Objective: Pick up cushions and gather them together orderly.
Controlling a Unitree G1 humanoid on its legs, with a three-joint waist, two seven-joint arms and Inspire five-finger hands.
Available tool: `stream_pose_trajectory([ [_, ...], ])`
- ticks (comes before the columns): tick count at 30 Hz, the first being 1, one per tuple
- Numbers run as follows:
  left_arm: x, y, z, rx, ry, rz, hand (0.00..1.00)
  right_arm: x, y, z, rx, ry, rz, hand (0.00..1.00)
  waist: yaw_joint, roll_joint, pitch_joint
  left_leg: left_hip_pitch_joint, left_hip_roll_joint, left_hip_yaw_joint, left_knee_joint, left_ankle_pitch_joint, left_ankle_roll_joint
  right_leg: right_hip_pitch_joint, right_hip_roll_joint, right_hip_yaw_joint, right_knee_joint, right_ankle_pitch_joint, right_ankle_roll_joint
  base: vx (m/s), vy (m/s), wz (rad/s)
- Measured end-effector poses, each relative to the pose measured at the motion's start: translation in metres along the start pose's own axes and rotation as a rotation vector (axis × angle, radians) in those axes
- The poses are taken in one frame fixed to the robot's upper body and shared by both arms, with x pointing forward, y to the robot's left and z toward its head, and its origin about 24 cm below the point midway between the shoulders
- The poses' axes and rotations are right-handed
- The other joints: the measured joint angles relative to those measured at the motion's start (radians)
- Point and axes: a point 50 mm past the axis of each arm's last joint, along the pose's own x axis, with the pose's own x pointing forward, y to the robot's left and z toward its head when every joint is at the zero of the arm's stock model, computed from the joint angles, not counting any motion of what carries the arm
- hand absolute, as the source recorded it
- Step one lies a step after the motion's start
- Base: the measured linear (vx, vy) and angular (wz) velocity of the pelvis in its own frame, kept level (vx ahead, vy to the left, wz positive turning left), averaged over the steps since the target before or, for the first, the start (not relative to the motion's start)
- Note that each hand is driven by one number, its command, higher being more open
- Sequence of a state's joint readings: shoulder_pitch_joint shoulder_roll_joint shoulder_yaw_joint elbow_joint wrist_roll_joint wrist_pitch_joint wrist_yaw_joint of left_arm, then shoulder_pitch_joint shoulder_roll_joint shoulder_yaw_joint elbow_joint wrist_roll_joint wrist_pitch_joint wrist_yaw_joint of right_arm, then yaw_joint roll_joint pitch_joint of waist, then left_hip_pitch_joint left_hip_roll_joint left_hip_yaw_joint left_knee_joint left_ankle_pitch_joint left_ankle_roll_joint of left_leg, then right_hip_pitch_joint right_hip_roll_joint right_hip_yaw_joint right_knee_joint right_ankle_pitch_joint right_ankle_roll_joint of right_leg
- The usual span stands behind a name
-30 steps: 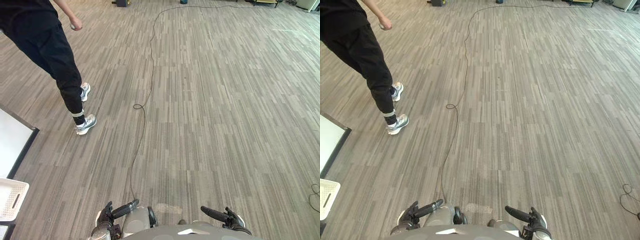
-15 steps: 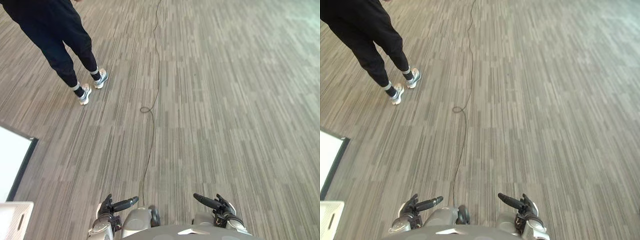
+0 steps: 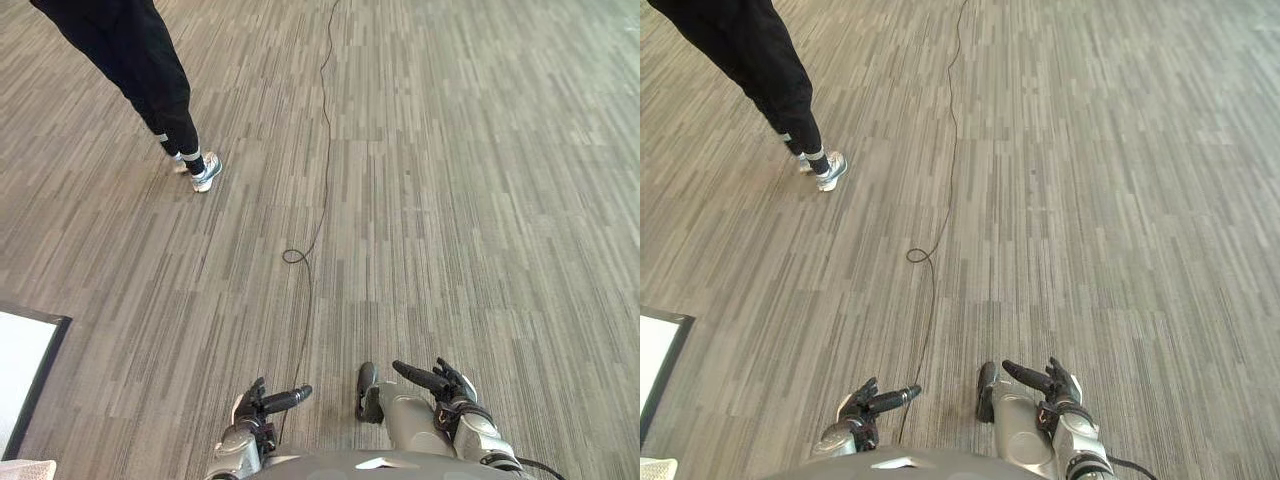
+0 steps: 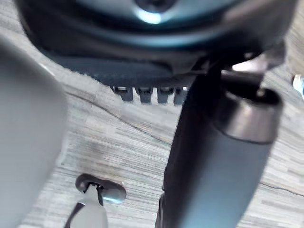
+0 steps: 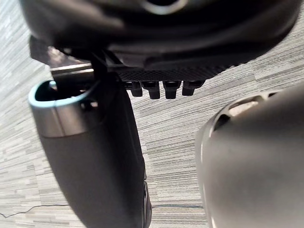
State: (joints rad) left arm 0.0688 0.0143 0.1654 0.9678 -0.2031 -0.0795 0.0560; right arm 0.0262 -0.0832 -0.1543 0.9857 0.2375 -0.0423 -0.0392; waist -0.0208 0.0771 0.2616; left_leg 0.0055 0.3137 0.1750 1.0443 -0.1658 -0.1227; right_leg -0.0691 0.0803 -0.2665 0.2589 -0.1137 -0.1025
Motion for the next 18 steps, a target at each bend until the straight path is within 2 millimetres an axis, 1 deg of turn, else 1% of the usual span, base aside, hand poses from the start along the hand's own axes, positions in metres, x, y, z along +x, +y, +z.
stream_pose_trajectory([
  [1, 0.000, 0.002, 0.004, -0.004, -0.019, 0.005, 1.00, -0.001, 0.001, -0.003, 0.003, 0.007, -0.002, 1.00, 0.005, -0.011, 0.003, -0.036, 0.009, 0.016, 0.031, -0.009, 0.003, 0.041, 0.001, 0.003, -0.021, -0.011, 0.004, 0.39, -0.102, 0.01],
  [2, 0.000, 0.003, 0.011, -0.003, -0.056, 0.005, 1.00, -0.003, 0.001, -0.011, 0.008, 0.028, -0.008, 1.00, 0.017, -0.035, -0.002, -0.124, 0.007, 0.064, 0.003, -0.044, 0.026, 0.121, 0.001, 0.012, -0.087, -0.017, 0.017, 0.47, -0.104, -0.03],
  [3, 0.000, 0.003, 0.014, -0.005, -0.073, 0.004, 1.00, -0.004, 0.000, -0.014, 0.009, 0.040, -0.010, 1.00, 0.023, -0.038, -0.003, -0.172, -0.006, 0.099, -0.083, -0.072, 0.038, 0.169, 0.000, 0.018, -0.132, -0.017, 0.025, 0.47, -0.081, -0.05],
  [4, 0.000, 0.002, 0.015, -0.005, -0.079, 0.002, 1.00, -0.003, 0.001, -0.013, 0.008, 0.040, -0.010, 1.00, 0.026, -0.038, -0.002, -0.196, -0.022, 0.117, -0.160, -0.079, 0.047, 0.193, -0.004, 0.022, -0.151, -0.015, 0.026, 0.52, 0.012, -0.13],
  [5, 0.001, -0.001, 0.017, 0.003, -0.083, -0.010, 1.00, -0.003, 0.001, -0.014, 0.008, 0.047, -0.011, 1.00, 0.031, -0.042, -0.001, -0.234, -0.083, 0.122, -0.376, -0.075, 0.049, 0.230, -0.021, 0.035, -0.181, -0.023, 0.040, 0.35, 0.035, -0.17],
  [6, 0.001, -0.001, 0.018, 0.009, -0.084, -0.012, 1.00, -0.003, 0.002, -0.013, 0.009, 0.047, -0.009, 1.00, 0.035, -0.045, 0.002, -0.243, -0.114, 0.115, -0.475, -0.068, 0.047, 0.244, -0.031, 0.047, -0.193, -0.028, 0.048, 0.56, 0.114, -0.40],
  [7, 0.001, 0.000, 0.018, 0.019, -0.083, -0.012, 1.00, -0.003, 0.003, -0.013, 0.011, 0.050, -0.008, 1.00, 0.048, -0.052, 0.006, -0.256, -0.177, 0.079, -0.687, -0.004, 0.041, 0.274, -0.052, 0.074, -0.219, -0.038, 0.064, 0.39, 0.107, -0.43],
  [8, 0.001, 0.000, 0.018, 0.013, -0.082, -0.011, 1.00, -0.002, 0.003, -0.013, 0.010, 0.052, -0.009, 1.00, 0.055, -0.052, 0.006, -0.259, -0.194, 0.061, -0.755, 0.038, 0.041, 0.283, -0.058, 0.085, -0.227, -0.043, 0.073, 0.60, 0.171, -0.72],
  [9, 0.001, 0.000, 0.017, -0.002, -0.079, -0.007, 1.00, -0.003, 0.002, -0.016, 0.006, 0.068, -0.016, 1.00, 0.074, -0.054, 0.002, -0.250, -0.222, 0.029, -0.812, 0.160, 0.047, 0.306, -0.072, 0.119, -0.246, -0.061, 0.098, 0.42, 0.128, -0.56],
  [10, 0.001, 0.001, 0.017, -0.002, -0.079, -0.004, 1.00, -0.003, 0.002, -0.018, 0.006, 0.074, -0.016, 1.00, 0.075, -0.060, 0.000, -0.248, -0.233, 0.028, -0.810, 0.176, 0.082, 0.314, -0.081, 0.131, -0.246, -0.069, 0.109, 0.56, 0.162, -0.50],
  [11, 0.003, 0.003, 0.021, 0.013, -0.082, -0.002, 1.00, -0.002, 0.007, -0.018, 0.013, 0.077, -0.007, 1.00, 0.067, -0.072, -0.008, -0.261, -0.252, 0.031, -0.760, 0.141, 0.146, 0.308, -0.111, 0.142, -0.221, -0.083, 0.128, 0.55, 0.162, -0.24],
  [12, 0.004, 0.004, 0.022, 0.018, -0.083, -0.004, 1.00, -0.002, 0.007, -0.018, 0.016, 0.074, -0.005, 1.00, 0.065, -0.078, -0.009, -0.274, -0.247, 0.040, -0.686, 0.084, 0.177, 0.286, -0.123, 0.166, -0.149, -0.091, 0.141, 0.64, 0.205, -0.22],
  [13, 0.004, 0.004, 0.022, 0.018, -0.081, -0.002, 1.00, -0.003, 0.008, -0.019, 0.019, 0.078, -0.004, 1.00, 0.066, -0.079, -0.011, -0.270, -0.243, 0.045, -0.666, 0.068, 0.177, 0.274, -0.127, 0.179, -0.104, -0.097, 0.150, 0.51, 0.181, -0.34],
  [14, 0.004, 0.006, 0.021, 0.024, -0.073, 0.003, 1.00, -0.003, 0.008, -0.021, 0.023, 0.083, -0.004, 1.00, 0.068, -0.088, -0.017, -0.244, -0.238, 0.069, -0.643, 0.039, 0.167, 0.223, -0.142, 0.203, 0.054, -0.114, 0.166, 0.50, 0.199, -0.37],
  [15, 0.004, 0.009, 0.019, 0.037, -0.064, 0.008, 1.00, -0.004, 0.010, -0.022, 0.025, 0.087, 0.000, 1.00, 0.068, -0.101, -0.024, -0.208, -0.241, 0.092, -0.650, 0.017, 0.168, 0.162, -0.160, 0.217, 0.217, -0.116, 0.175, 0.48, 0.201, -0.58],
  [16, 0.004, 0.014, 0.017, 0.076, -0.043, 0.012, 1.00, -0.004, 0.011, -0.021, 0.020, 0.080, 0.009, 1.00, 0.063, -0.121, -0.033, -0.130, -0.255, 0.122, -0.674, -0.042, 0.216, 0.049, -0.204, 0.215, 0.505, -0.058, 0.233, 0.58, 0.230, -0.44],
  [17, 0.004, 0.014, 0.016, 0.080, -0.041, 0.012, 1.00, -0.004, 0.011, -0.021, 0.020, 0.079, 0.010, 1.00, 0.063, -0.122, -0.033, -0.123, -0.256, 0.124, -0.676, -0.049, 0.222, 0.042, -0.208, 0.213, 0.527, -0.053, 0.238, 0.49, 0.176, -0.59],
  [18, 0.005, 0.016, 0.014, 0.106, -0.016, 0.012, 1.00, -0.003, 0.012, -0.020, 0.016, 0.074, 0.019, 1.00, 0.057, -0.129, -0.031, -0.019, -0.276, 0.146, -0.712, -0.088, 0.237, -0.037, -0.289, 0.137, 0.739, -0.071, 0.202, 0.57, 0.157, -0.41],
])
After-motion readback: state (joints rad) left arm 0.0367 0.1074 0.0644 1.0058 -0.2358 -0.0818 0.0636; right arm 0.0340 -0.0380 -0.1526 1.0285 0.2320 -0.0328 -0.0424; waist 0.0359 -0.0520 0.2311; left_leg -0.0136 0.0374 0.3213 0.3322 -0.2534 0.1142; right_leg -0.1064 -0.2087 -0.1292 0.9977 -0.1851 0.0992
